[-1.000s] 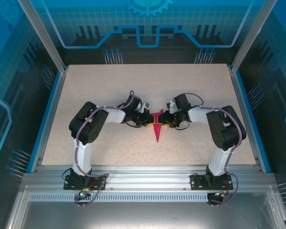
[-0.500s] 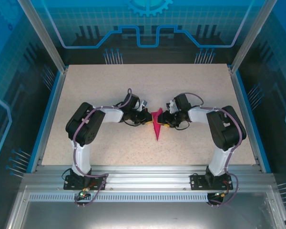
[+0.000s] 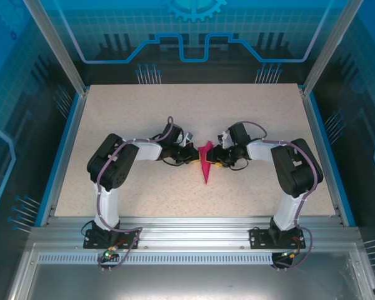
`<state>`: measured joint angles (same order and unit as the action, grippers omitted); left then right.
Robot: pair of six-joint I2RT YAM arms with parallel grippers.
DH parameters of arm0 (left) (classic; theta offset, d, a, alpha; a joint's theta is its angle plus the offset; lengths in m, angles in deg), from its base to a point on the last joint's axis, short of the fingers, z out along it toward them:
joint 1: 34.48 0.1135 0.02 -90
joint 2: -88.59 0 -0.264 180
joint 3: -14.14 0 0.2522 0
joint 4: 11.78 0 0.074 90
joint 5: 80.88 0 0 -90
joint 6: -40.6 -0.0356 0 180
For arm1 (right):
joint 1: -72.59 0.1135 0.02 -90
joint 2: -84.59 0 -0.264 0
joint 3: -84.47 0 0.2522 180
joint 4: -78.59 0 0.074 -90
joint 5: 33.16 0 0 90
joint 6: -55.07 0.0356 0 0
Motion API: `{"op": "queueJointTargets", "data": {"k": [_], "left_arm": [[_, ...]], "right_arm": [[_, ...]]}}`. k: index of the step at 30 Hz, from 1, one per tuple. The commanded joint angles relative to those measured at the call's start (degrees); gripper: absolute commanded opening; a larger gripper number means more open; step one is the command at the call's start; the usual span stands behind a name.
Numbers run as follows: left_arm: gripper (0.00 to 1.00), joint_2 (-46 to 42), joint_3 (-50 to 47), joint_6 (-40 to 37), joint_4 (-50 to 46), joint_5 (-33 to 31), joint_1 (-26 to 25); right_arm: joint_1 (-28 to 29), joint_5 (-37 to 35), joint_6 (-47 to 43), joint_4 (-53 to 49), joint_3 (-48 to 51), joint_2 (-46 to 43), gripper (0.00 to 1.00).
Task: Fold a paper plane with a square sheet of paper (fold left side to right side)
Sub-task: Fold the wing for the fifth time at the center of the table.
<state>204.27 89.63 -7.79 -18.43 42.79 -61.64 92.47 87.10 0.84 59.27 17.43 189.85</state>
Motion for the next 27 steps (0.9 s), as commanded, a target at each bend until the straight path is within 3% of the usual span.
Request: {"op": "queueJointTargets", "data": {"k": [1, 14, 21, 27], "left_arm": [[0.0, 2.33, 1.19, -1.17, -1.14, -0.09, 0.53], [0.0, 3.78, 1.81, -1.44, -1.57, 0.15, 0.46], [0.0, 3.85, 1.96, -1.53, -1.95, 0.0, 0.4], [0.0, 3.67, 2.32, -2.3, -3.13, -0.43, 0.26]], "right_arm": [[2.08, -0.99, -1.84, -0.31, 0.63, 2.24, 0.46], [-0.94, -0.12, -3.4, -2.17, 2.55, -5.98, 0.53], [0.55, 5.76, -0.91, 2.03, 1.58, -6.27, 0.42], [2.34, 6.2, 1.8, 5.41, -0.13, -2.1, 0.36]]}}
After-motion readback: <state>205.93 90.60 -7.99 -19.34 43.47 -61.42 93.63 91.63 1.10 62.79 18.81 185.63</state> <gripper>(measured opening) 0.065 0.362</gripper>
